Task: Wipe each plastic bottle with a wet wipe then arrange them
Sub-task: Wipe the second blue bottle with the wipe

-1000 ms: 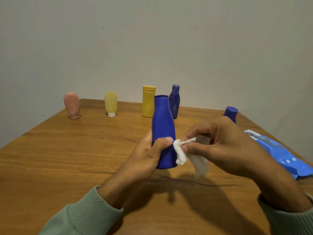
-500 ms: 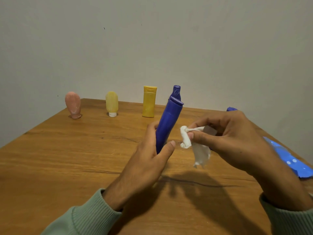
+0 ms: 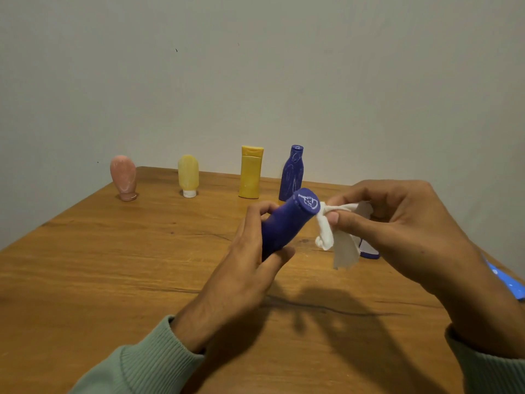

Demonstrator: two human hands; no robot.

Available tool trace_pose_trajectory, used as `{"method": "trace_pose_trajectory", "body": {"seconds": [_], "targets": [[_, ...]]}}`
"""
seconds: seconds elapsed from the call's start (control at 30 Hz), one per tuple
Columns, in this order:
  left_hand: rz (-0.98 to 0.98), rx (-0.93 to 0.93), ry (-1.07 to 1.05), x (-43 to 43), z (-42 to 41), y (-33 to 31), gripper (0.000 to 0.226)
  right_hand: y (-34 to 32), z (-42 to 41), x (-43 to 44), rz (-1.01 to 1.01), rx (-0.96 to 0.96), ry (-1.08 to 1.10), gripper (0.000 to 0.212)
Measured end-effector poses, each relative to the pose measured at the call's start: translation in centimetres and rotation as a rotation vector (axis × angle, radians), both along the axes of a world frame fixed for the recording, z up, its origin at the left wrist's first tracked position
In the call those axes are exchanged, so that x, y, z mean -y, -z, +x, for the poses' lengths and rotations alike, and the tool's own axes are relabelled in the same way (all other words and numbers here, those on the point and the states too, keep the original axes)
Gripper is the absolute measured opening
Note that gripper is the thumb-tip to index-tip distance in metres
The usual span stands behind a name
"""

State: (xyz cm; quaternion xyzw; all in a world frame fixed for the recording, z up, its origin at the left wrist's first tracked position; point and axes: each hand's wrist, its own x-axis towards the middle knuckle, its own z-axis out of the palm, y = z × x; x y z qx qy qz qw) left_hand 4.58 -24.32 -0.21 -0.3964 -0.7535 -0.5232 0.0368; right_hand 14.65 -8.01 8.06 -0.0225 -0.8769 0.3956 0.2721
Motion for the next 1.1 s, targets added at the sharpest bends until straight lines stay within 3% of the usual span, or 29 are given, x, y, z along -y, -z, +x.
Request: {"method": "trace_pose_trajectory", "body": {"seconds": [0.3, 0.5, 0.63, 0.77, 0.93, 1.07, 1.1], "targets": [[-0.074, -0.080, -0.036, 0.2, 0.0, 0.0, 0.063, -0.7, 1.0, 0.7, -0.036, -0.159, -0.039, 0.023], [-0.065, -0.082, -0.015, 0.2, 0.2, -0.1, 0.072, -0.8, 1.6, 1.8, 0.110, -0.219, -0.165, 0.014], [-0.052, -0.043, 0.001, 0.1, 0.2, 0.0, 0.082, 0.5, 0.6, 2.4, 0.324, -0.255, -0.079, 0.018], [-0.009, -0.019, -0.030, 0.3, 0.0, 0.0, 0.094, 1.3, -0.2, 3.2, 0.371, -0.325, -0.101, 0.019], [-0.014, -0.003, -0.049, 0.2, -0.5, 0.1, 0.077, 1.6, -0.6, 3.0, 0.392, -0.355, -0.037, 0.021], [0.073, -0.059, -0.024, 0.7, 0.4, -0.5, 0.042, 1.8, -0.5, 3.6, 0.298, -0.337, -0.157, 0.015], [0.075, -0.057, -0.036, 0.7, 0.4, -0.5, 0.046, 1.8, -0.5, 3.6, 0.290, -0.341, -0.156, 0.016]]}}
